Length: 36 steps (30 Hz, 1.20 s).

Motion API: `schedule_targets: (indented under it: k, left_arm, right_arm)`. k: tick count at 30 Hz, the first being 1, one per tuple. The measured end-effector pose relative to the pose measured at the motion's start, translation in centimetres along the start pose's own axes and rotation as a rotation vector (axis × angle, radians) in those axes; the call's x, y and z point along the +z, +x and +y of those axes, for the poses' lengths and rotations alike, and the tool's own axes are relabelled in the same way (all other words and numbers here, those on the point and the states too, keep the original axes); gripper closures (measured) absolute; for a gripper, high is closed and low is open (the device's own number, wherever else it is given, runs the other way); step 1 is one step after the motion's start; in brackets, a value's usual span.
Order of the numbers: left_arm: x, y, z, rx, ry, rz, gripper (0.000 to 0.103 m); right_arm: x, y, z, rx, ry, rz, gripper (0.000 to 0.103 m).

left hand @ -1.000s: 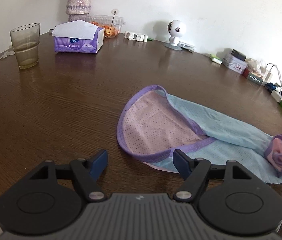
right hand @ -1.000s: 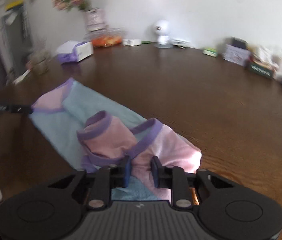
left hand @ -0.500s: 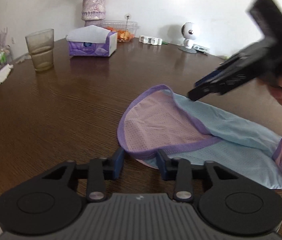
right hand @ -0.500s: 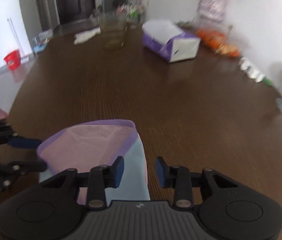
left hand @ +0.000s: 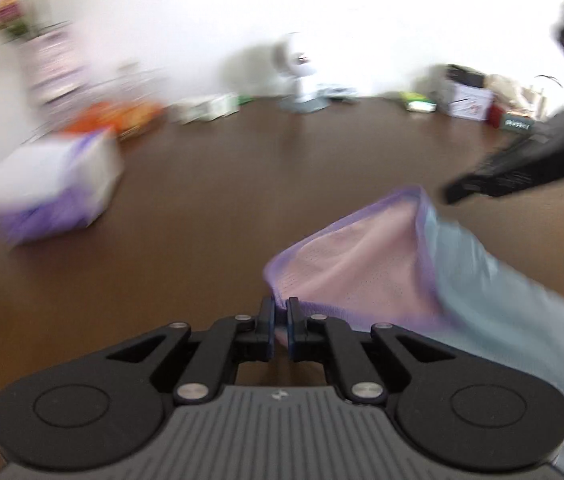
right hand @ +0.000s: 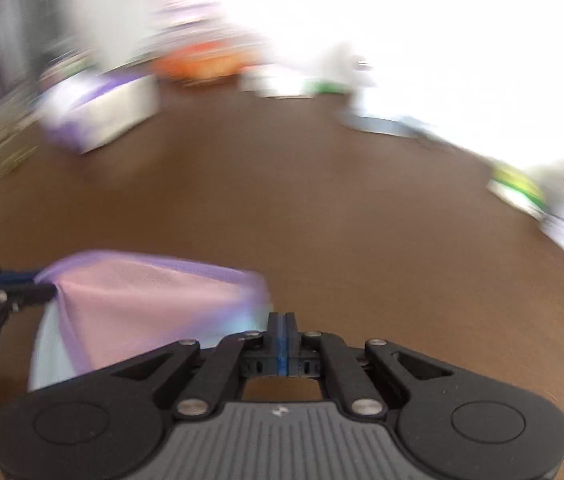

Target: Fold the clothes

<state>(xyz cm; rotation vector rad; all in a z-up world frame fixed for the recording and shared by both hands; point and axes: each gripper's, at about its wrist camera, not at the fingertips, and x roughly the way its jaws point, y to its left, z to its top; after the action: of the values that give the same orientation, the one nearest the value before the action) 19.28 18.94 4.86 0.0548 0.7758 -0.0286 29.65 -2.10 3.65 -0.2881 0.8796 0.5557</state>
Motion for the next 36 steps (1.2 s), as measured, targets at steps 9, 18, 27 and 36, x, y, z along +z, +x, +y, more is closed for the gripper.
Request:
schedule_targets:
  k: [9, 18, 27, 36]
  left_arm:
    - [8.8, 9.4, -5.5, 0.020, 0.117, 0.019, 0.075]
    - [-0.5, -2.9, -2.3, -0.287, -0.092, 0.045, 0.050]
    - [-12.1, -11.9, -9.3, -0.529, 0.189, 0.013, 0.038]
    - [-14.4, -11.0, -10.5, -0.520, 0.256, -0.022, 0.093]
  right_arm:
    - [-6.4, -6.1, -12.7, -0.005, 0.300, -0.058, 0.093]
    - [-12.9, -8.6, -4.2, 0.252, 0.136, -0.029, 0.069]
    - [-22.6, -15.3, 3.2, 0.381, -0.096, -0.124, 0.058]
    - [-24.7, -14.7, 4.8, 0.337, -0.046, -0.154, 0.101]
